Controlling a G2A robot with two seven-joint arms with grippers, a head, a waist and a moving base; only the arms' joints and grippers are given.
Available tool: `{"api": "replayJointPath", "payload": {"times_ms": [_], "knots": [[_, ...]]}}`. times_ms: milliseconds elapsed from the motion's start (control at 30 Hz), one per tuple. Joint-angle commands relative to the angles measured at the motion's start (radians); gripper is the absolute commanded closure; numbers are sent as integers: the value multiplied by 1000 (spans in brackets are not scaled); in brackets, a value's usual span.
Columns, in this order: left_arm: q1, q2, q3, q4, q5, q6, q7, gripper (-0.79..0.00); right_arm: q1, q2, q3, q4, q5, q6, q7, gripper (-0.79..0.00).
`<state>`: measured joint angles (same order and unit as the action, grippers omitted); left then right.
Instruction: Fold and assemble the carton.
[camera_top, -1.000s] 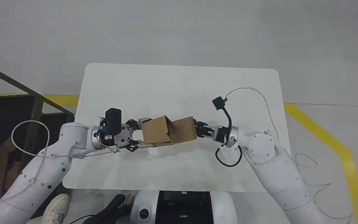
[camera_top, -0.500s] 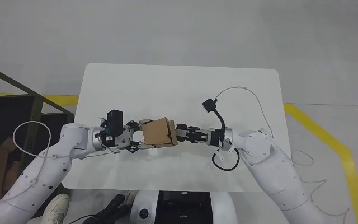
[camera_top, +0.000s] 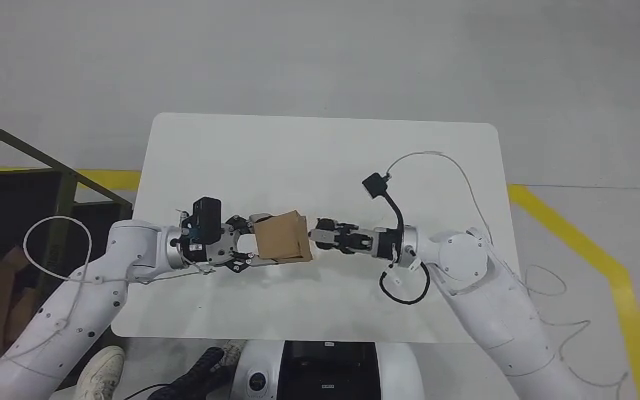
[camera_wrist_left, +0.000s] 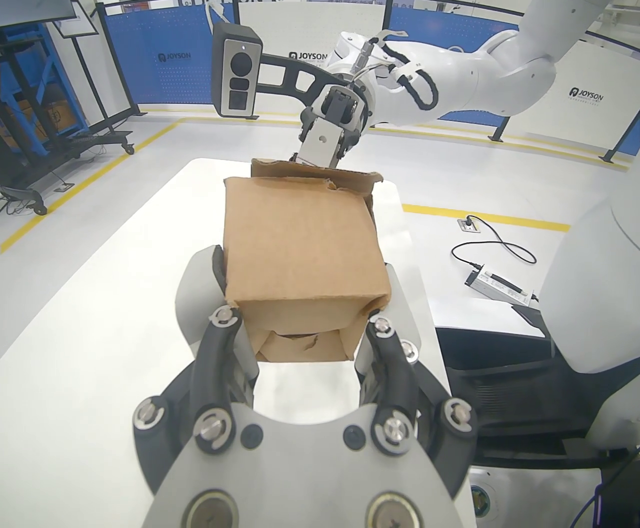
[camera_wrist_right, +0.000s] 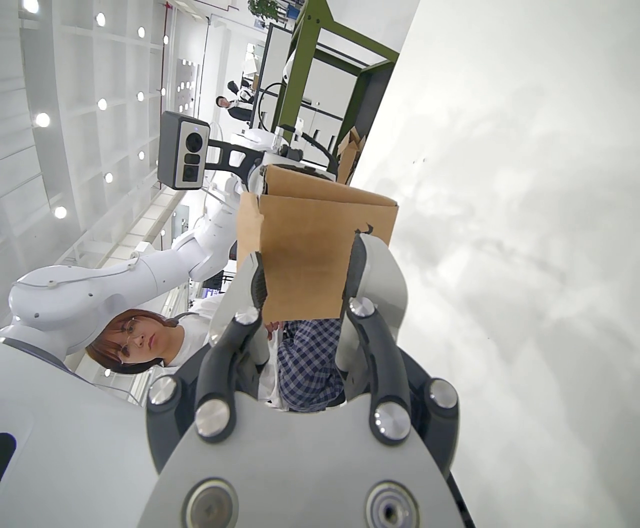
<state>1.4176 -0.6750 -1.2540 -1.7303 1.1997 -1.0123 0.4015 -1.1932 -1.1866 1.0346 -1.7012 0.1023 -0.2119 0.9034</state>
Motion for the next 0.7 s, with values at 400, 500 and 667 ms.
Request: {"api": "replayJointPath", "payload": {"times_ms": [400,500,667], "knots": [[1,-3,0,4,9,0,0,-336,-14,9,22,-31,-1,1,-3,-286],[1,-4,-1,5,8,0,1,-336,-20,11,21,-39,-5,1,-1,-274],[1,-5,-2,4,8,0,2,-336,-21,13,15,-39,-10,3,-3,-265]]}}
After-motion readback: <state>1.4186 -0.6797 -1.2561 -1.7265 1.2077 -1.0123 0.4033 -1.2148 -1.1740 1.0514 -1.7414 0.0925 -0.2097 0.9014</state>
